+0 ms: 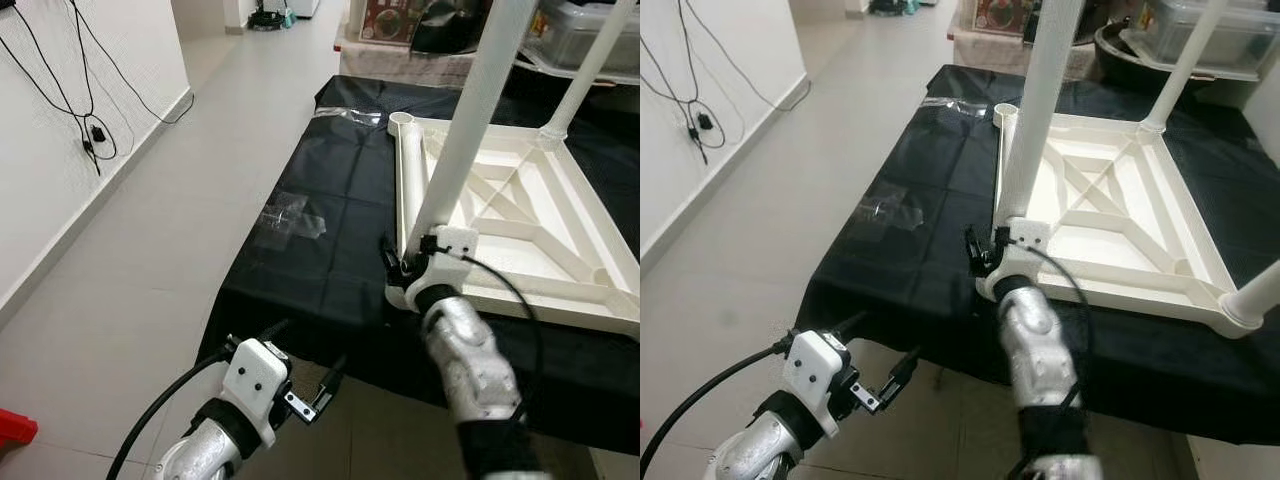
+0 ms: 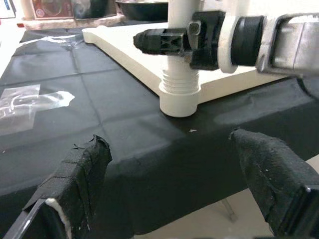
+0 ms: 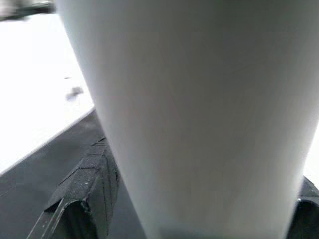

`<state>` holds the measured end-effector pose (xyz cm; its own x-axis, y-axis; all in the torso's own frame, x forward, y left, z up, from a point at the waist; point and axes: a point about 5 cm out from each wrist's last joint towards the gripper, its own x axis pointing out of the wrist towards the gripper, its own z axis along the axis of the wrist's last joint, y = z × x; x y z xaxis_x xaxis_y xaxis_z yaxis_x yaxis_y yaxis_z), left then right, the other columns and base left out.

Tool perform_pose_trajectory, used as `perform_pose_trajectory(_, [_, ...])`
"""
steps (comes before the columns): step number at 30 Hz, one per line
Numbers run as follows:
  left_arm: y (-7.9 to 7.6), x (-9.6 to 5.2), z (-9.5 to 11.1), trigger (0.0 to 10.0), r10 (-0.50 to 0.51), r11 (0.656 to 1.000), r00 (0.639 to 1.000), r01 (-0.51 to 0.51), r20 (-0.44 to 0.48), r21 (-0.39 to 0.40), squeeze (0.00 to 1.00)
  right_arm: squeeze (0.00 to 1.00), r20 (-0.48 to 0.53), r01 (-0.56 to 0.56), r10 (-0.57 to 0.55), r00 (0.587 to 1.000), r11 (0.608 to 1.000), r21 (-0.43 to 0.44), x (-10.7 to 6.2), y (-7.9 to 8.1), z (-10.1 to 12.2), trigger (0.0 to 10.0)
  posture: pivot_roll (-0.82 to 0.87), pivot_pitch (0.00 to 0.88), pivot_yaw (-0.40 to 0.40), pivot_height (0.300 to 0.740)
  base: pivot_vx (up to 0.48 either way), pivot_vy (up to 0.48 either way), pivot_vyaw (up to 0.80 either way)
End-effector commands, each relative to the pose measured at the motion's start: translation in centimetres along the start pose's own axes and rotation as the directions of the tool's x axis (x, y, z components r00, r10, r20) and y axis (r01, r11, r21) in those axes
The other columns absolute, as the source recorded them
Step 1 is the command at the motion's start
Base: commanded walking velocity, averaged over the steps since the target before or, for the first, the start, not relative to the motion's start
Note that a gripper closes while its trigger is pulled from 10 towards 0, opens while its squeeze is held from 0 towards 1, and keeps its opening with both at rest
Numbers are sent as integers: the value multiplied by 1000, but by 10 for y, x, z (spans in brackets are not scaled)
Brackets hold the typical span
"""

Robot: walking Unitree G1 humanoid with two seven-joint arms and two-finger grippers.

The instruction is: Building children table

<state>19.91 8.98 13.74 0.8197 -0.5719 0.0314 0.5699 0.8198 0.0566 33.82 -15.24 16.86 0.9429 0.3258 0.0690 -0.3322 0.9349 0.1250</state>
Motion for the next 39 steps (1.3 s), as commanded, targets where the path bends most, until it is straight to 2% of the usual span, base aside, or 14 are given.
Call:
perform_pose_trajectory(1, [1, 0, -5, 10000, 3, 1000, 1000, -3, -17, -2, 0, 0, -19, -173, 174, 985, 984, 44, 6, 6, 1, 10000, 89, 111, -56, 740, 0, 0, 0])
perform_pose_trajectory(6, [1, 0, -5, 10000, 6, 1000, 1000, -6, -15, 0, 0, 0, -34, -329, 331, 943, 942, 61, 12, 5, 11, 10000, 92, 111, -57, 740, 0, 0, 0])
perform_pose_trajectory(7, [1, 0, -5, 10000, 9, 1000, 1000, -9, -12, 1, 0, 0, -57, -462, 465, 883, 885, 59, 16, 12, 15, 10000, 96, 111, -57, 740, 0, 0, 0])
perform_pose_trajectory(12, [1, 0, -4, 10000, 9, 1000, 1000, -9, -10, 2, 0, 0, -72, -605, 609, 790, 793, 71, 20, 24, 19, 10000, 100, 112, -57, 740, 0, 0, 0])
perform_pose_trajectory(14, [1, 0, -4, 10000, 8, 1000, 1000, -8, -9, 2, 0, 0, -69, -724, 729, 681, 684, 92, 22, 39, 21, 10000, 104, 112, -55, 740, 0, 0, 0])
perform_pose_trajectory(15, [1, 0, -4, 10000, 8, 1000, 1000, -8, -9, 2, 0, 0, -69, -724, 729, 681, 684, 92, 22, 39, 21, 10000, 104, 112, -55, 740, 0, 0, 0])
perform_pose_trajectory(16, [1, 0, -4, 10000, 5, 1000, 1000, -5, -9, 3, 0, 0, -77, -807, 813, 578, 583, 100, 25, 50, 19, 10000, 106, 113, -56, 740, 0, 0, 0])
perform_pose_trajectory(17, [1, 0, -4, 10000, 4, 1000, 1000, -4, -9, 3, 0, 0, -95, -835, 841, 533, 541, 99, 25, 54, 16, 10000, 106, 113, -56, 740, 0, 0, 0])
perform_pose_trajectory(23, [1, -1, -4, 10000, 6, 1000, 1000, -6, -9, 3, 0, 0, -147, -887, 887, 438, 453, 88, 28, 69, 6, 10000, 116, 115, -57, 740, 0, 0, 0])
perform_pose_trajectory(24, [0, -1, -4, 10000, 7, 1000, 1000, -7, -9, 2, 0, 0, -160, -883, 880, 448, 463, 75, 32, 73, 4, 627, 120, 116, -58, 740, 0, 0, 0])
perform_pose_trajectory(30, [0, -1, -4, 10000, 10, 1000, 1000, -10, -9, 0, 0, 0, -179, -834, 820, 544, 552, -5, 45, 77, 1, 0, 119, 118, -59, 740, 0, 0, 0])
perform_pose_trajectory(32, [0, -1, -4, 10000, 10, 1000, 1000, -10, -9, -1, 0, 0, -173, -731, 714, 678, 679, -60, 53, 70, 1, 0, 113, 116, -63, 740, 0, 0, 0])
perform_pose_trajectory(37, [0, -1, -4, 10000, 10, 1000, 1000, -10, -8, -1, 0, 0, -153, -599, 583, 798, 794, -100, 59, 60, 2, 0, 111, 116, -62, 740, 0, 0, 0])
perform_pose_trajectory(39, [0, 0, -4, 10000, 10, 1000, 1000, -10, -8, 0, 0, 0, -122, -322, 308, 944, 938, -127, 62, 38, 1, 0, 109, 115, -63, 740, 0, 0, 0])
